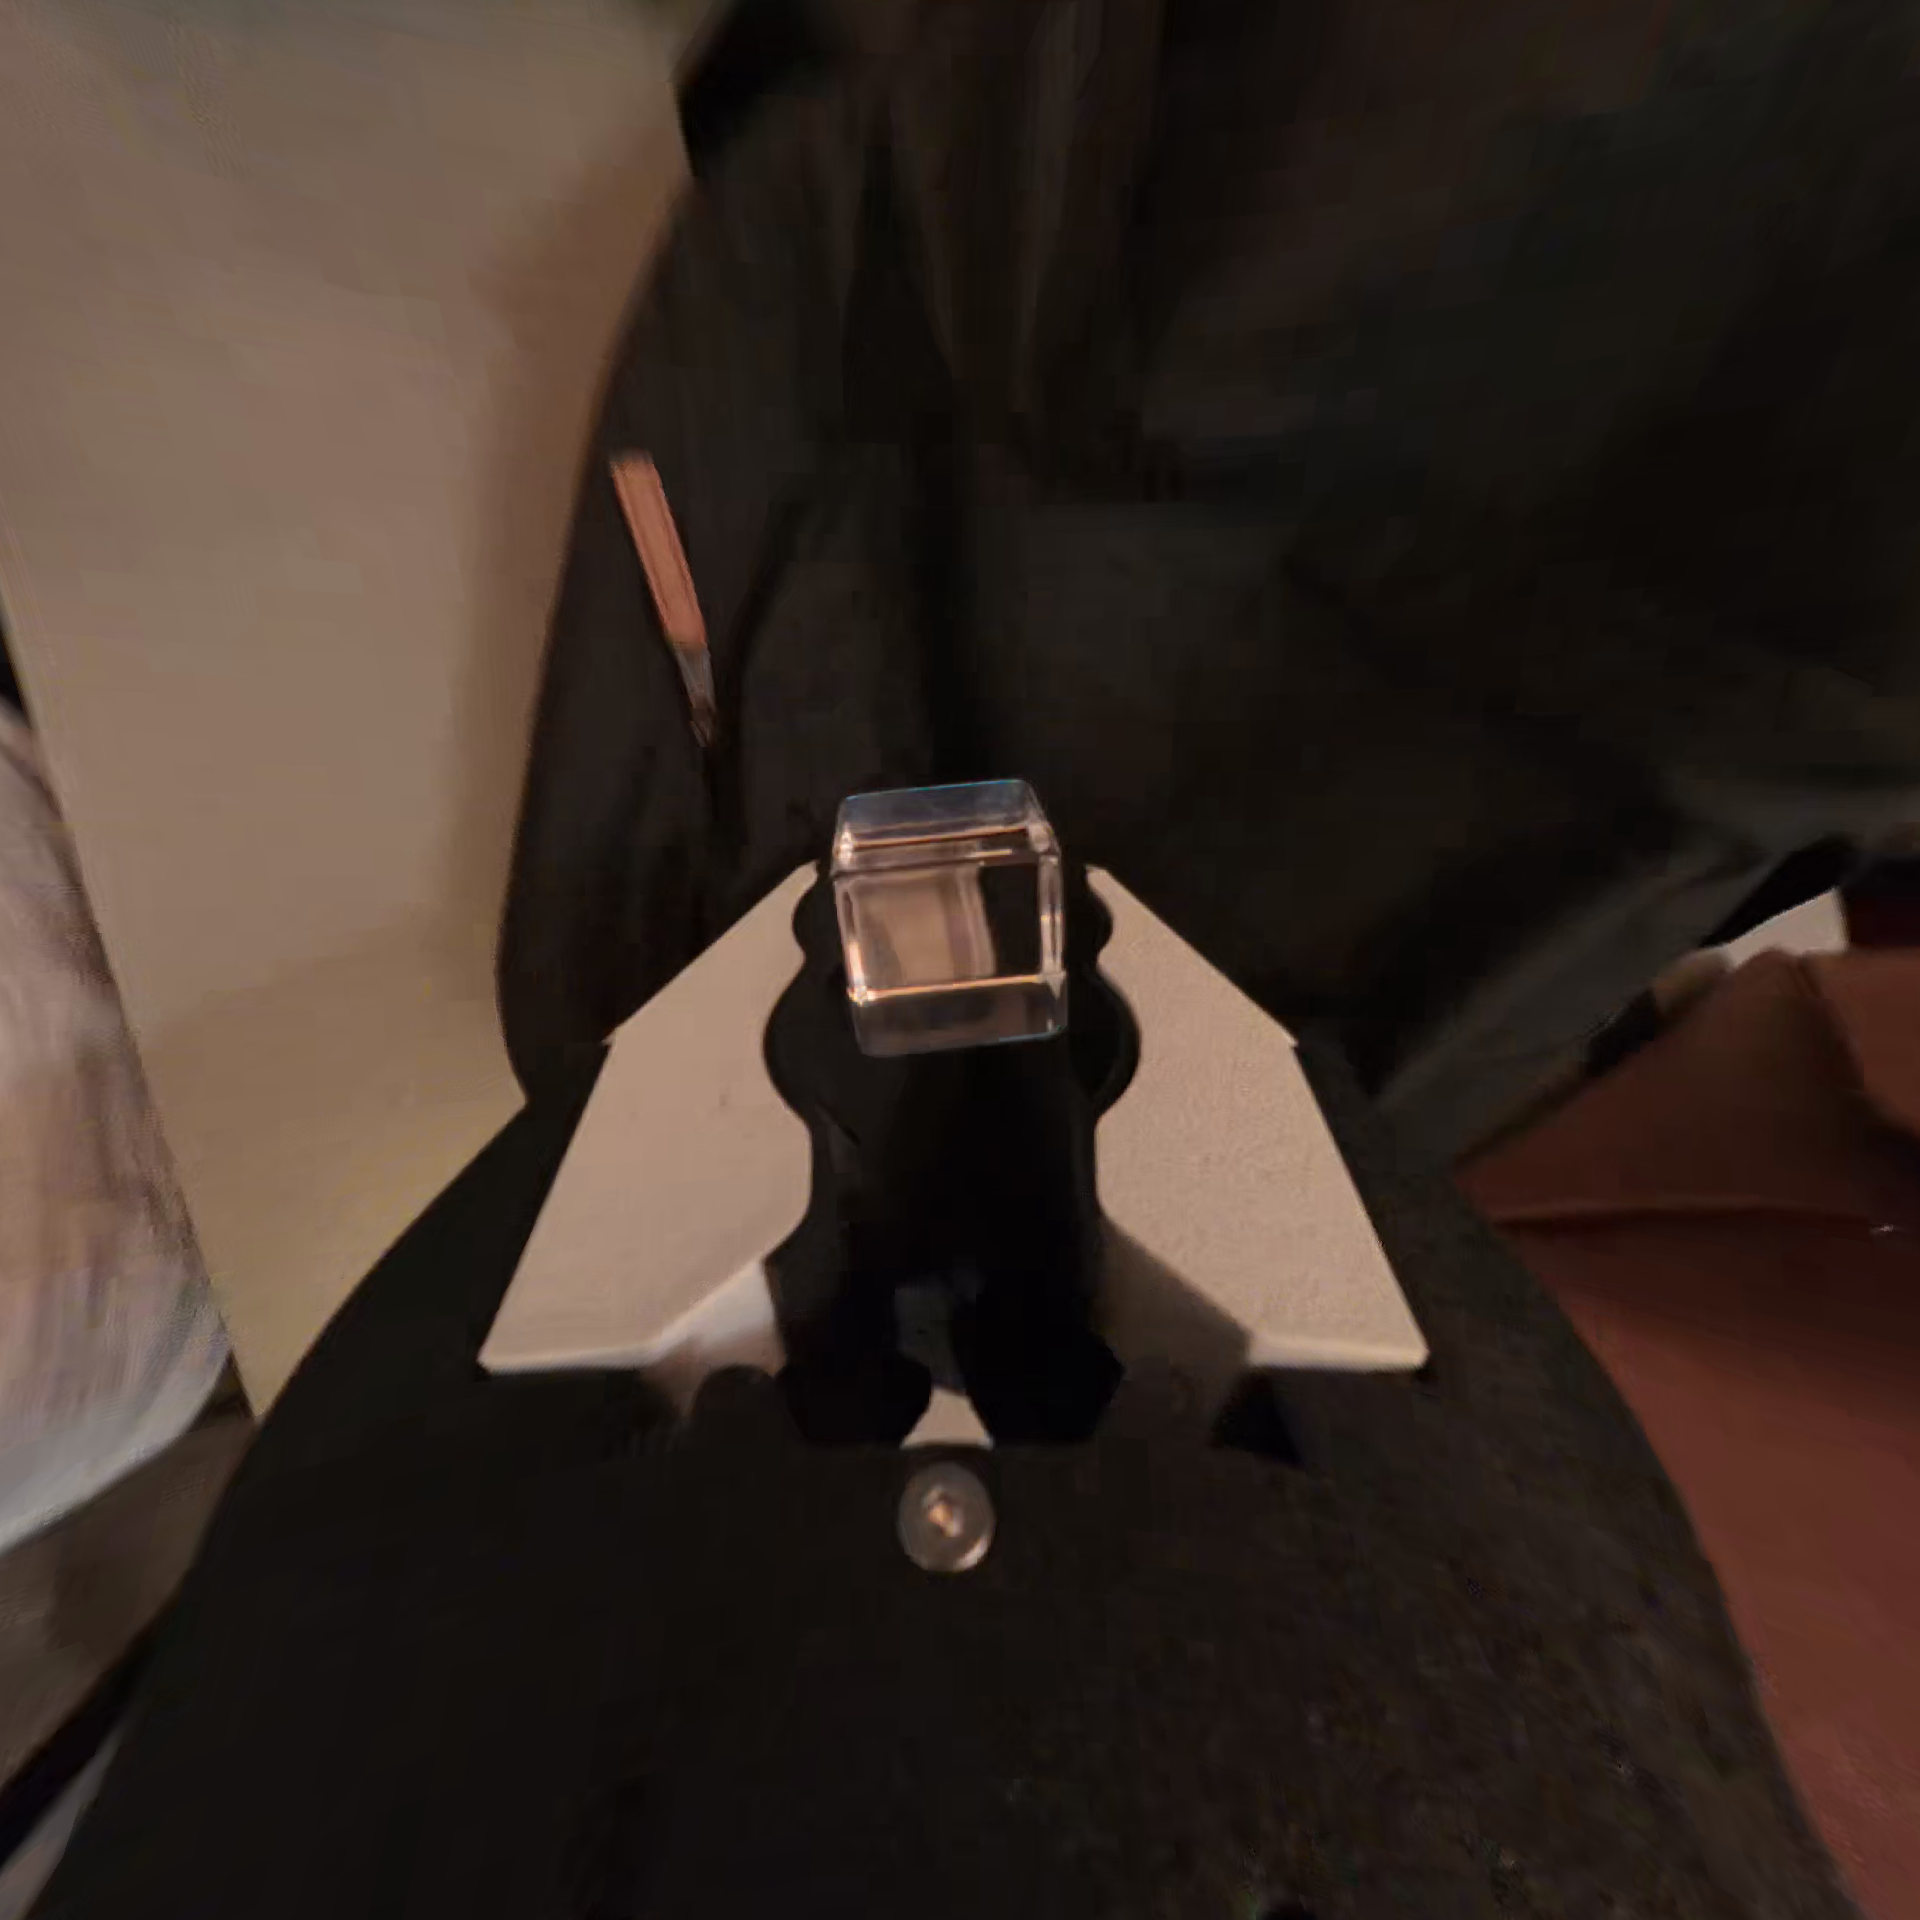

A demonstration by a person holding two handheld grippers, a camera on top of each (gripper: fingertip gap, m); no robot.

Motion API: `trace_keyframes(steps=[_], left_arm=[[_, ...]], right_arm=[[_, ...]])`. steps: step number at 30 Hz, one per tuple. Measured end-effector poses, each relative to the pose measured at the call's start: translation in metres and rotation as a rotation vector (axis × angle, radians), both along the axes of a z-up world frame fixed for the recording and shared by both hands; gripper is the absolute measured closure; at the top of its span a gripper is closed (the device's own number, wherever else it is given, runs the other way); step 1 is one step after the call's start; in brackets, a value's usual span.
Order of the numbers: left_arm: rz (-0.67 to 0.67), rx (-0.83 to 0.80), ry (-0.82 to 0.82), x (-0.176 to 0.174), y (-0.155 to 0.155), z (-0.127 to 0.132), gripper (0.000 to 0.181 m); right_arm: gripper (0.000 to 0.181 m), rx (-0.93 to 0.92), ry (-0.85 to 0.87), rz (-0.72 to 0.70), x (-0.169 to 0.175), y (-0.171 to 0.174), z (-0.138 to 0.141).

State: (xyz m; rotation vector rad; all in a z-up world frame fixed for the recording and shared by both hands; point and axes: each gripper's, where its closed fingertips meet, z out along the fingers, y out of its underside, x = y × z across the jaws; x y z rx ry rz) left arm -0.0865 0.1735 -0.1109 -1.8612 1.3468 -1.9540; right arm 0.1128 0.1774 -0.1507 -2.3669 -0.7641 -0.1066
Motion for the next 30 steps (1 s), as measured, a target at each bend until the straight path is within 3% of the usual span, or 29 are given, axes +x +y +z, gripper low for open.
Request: trace_keyframes(steps=[6, 14, 25, 27, 30], left_arm=[[0.042, -0.054, 0.047, -0.022, -0.009, -0.022, 0.116], [0.061, 0.007, 0.073, -0.025, -0.013, -0.028, 0.116], [0.046, 0.041, 0.106, -0.028, -0.017, -0.037, 0.116], [0.059, 0.084, 0.113, -0.029, -0.014, -0.037, 0.116], [0.106, 0.135, 0.163, -0.037, -0.003, -0.039, 0.116]], right_arm=[[0.139, -0.394, -0.058, 0.013, 0.02, 0.006, -0.063], [0.138, -0.5, -0.113, 0.07, 0.008, 0.015, -0.079], [0.135, -0.454, -0.134, 0.086, 0.006, 0.02, -0.078], [0.121, -0.421, -0.069, 0.047, 0.006, 0.018, -0.067], [0.115, -0.286, 0.034, -0.043, 0.014, 0.012, -0.037]])
